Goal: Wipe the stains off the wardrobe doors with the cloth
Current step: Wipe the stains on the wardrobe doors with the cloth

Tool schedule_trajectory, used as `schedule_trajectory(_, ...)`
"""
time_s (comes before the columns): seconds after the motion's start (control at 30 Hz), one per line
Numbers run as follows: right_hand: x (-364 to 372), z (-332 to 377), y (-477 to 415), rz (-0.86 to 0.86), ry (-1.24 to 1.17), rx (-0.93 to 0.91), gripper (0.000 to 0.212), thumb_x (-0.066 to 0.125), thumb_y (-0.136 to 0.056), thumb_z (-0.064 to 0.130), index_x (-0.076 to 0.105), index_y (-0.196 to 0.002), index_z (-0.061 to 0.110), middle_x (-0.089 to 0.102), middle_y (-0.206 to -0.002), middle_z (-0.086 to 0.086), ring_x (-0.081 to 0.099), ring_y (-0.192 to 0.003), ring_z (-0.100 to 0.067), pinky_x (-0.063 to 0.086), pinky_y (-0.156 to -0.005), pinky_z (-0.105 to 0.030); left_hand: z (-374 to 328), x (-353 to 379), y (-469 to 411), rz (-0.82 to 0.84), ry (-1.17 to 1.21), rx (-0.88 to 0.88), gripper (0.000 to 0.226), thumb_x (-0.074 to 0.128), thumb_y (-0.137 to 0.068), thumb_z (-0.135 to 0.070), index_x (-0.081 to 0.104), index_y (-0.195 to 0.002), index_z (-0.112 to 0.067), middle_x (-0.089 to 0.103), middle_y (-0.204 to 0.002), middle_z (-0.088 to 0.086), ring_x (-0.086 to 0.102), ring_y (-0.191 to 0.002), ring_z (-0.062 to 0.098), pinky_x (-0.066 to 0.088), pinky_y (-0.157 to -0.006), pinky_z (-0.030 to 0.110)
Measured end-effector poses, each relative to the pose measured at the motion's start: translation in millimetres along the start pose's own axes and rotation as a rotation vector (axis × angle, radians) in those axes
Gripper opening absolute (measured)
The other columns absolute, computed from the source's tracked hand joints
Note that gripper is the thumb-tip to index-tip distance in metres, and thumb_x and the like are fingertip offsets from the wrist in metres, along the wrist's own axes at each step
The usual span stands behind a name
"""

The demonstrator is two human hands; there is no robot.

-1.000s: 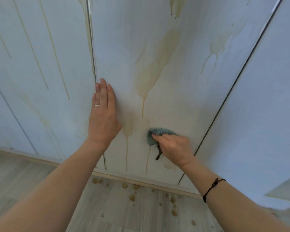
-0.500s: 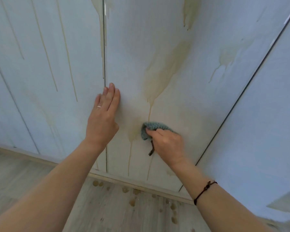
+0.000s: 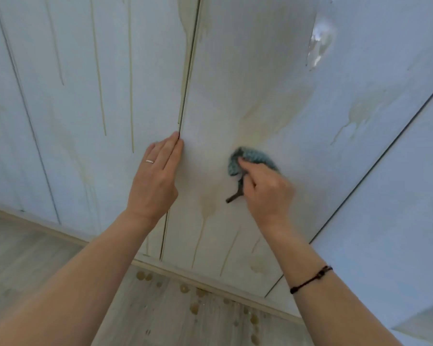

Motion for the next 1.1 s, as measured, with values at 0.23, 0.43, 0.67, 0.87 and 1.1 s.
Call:
schedule_trajectory(0.23, 29, 15, 36, -0.044, -0.013, -0.153, 0.018, 0.063, -0.095, 0.014, 0.078, -0.096, 0.024, 0.07, -0.07, 0.0, 0.063, -0.058, -0.019, 0.052, -0.053, -0.03, 6, 16, 14, 0.108, -0.071, -0.02, 0.08, 0.044, -0.07, 0.021, 0.034, -0.149, 0.008, 0.026, -0.162, 0.015, 0.032, -0.146, 0.032, 0.023, -0.121, 0.045)
schedule_trajectory(0.43, 55, 34, 57, 0.245, 0.071, -0.364, 0.01, 0.065, -0.083, 0.019, 0.073, -0.084, 0.025, 0.065, -0.065, 0.006, 0.063, -0.052, -0.018, 0.046, -0.041, -0.028, 12, 17, 14, 0.168, -0.045, -0.021, 0.089, 0.05, -0.065, 0.018, 0.035, -0.151, 0.002, 0.022, -0.164, 0.008, 0.03, -0.148, 0.025, 0.03, -0.117, 0.048)
schedule_trajectory(0.67, 6, 31, -86, -0.182, 0.137, -0.214, 0.008, 0.068, -0.078, 0.014, 0.069, -0.077, 0.022, 0.061, -0.059, 0.003, 0.056, -0.05, -0.019, 0.032, -0.043, -0.024, 17, 27, 15, 0.172, 0.039, -0.028, 0.086, 0.039, -0.066, 0.017, 0.037, -0.151, 0.0, 0.019, -0.166, 0.005, 0.03, -0.149, 0.023, 0.041, -0.109, 0.044)
schedule_trajectory(0.87, 55, 48, 27, 0.25, 0.233, -0.624, 0.016, 0.07, -0.071, 0.012, 0.057, -0.068, 0.02, 0.052, -0.053, 0.002, 0.051, -0.041, -0.021, 0.033, -0.035, -0.026, 14, 24, 18, 0.258, 0.045, -0.078, 0.092, 0.052, -0.063, 0.013, 0.035, -0.152, -0.004, 0.012, -0.167, 0.002, 0.024, -0.151, 0.021, 0.039, -0.109, 0.043)
schedule_trajectory(1.1, 15, 64, -118, -0.136, 0.246, -0.389, 0.01, 0.057, -0.078, 0.017, 0.065, -0.073, 0.02, 0.057, -0.055, 0.005, 0.052, -0.046, -0.018, 0.02, -0.047, -0.019, 18, 28, 20, 0.254, 0.055, -0.055, 0.092, 0.042, -0.065, 0.016, 0.03, -0.154, -0.005, 0.004, -0.168, -0.001, 0.017, -0.153, 0.019, 0.037, -0.111, 0.044)
Point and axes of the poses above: each hand's wrist, its own y-axis away from the middle knuckle, its own x-axis out of the palm, z = x × y, the point moved 8 cm from there along -y, towards the middle knuckle
